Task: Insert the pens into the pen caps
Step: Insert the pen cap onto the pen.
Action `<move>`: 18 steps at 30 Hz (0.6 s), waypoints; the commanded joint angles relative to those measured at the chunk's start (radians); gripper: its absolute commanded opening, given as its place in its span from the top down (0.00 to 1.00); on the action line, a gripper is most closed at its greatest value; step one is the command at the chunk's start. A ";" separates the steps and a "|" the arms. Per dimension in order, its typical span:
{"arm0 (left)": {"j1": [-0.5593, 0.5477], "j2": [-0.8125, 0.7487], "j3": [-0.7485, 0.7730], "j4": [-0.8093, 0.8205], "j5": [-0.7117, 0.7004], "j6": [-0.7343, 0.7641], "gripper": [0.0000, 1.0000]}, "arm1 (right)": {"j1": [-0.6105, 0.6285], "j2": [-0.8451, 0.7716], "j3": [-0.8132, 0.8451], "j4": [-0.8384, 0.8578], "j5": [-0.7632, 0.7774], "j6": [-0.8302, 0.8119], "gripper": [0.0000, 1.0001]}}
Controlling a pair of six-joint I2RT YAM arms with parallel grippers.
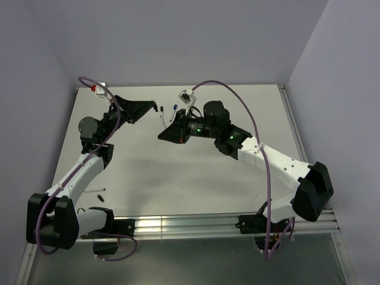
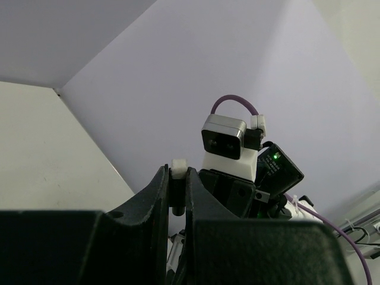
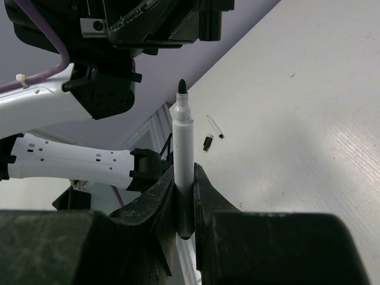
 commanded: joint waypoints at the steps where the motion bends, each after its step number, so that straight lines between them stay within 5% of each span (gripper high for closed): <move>1: -0.015 -0.002 0.010 0.070 0.029 0.006 1.00 | 0.011 -0.011 0.027 0.019 0.011 -0.019 1.00; 18: -0.036 -0.008 0.011 0.079 0.049 0.010 1.00 | 0.011 -0.018 0.031 0.001 0.026 -0.029 1.00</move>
